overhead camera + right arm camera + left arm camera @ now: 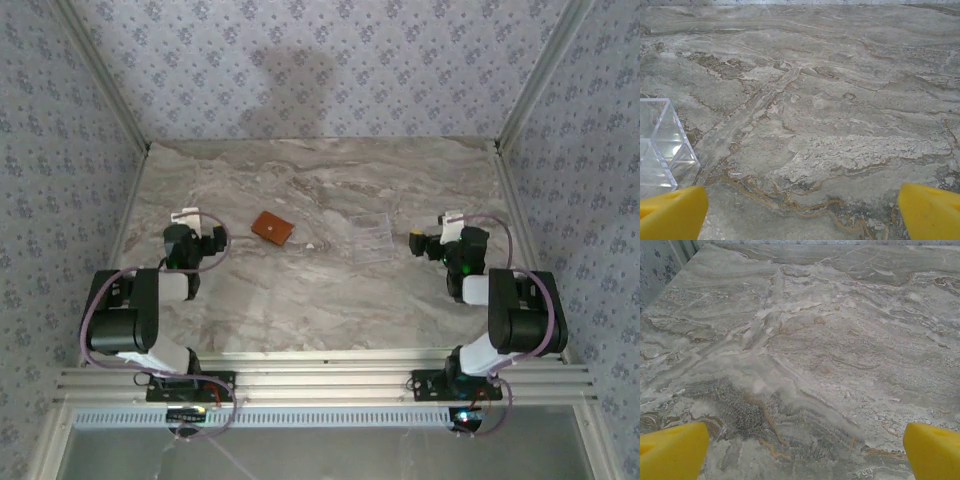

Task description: Take the credit cards out of the card holder

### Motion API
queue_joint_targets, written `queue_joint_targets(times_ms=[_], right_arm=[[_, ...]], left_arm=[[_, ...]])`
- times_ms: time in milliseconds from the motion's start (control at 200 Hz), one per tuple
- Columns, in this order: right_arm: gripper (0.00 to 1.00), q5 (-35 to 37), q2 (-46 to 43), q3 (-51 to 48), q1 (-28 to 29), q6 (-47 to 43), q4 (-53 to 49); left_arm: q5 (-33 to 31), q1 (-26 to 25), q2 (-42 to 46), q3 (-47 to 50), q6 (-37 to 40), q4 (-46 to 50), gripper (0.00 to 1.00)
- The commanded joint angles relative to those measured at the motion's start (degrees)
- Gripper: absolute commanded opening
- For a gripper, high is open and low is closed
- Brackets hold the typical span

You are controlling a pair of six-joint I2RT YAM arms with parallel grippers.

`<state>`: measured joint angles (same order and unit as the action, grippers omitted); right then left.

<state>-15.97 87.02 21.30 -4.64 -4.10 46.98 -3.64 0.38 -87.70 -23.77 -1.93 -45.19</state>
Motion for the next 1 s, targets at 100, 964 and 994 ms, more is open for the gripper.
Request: queue_joint_targets(times_ms=[100,964,994], right_arm=[[1.00,-1.15,-0.07,-0.47,-0.28,-0.91,1.51],[1.00,6.99,-3.04,-0.14,1.72,-0.25,-1.06],[1.00,7.71,-4.59,0.84,2.01,-0.36,-3.56]], left_arm=[[0.96,0.32,-0.35,-0.05,0.69,-1.33,1.00],[-0.03,0.19,2.26,-1.65,0.53,3.37,0.99],[-0.86,0.02,3.82,-2.40,0.40,5.78,0.99]])
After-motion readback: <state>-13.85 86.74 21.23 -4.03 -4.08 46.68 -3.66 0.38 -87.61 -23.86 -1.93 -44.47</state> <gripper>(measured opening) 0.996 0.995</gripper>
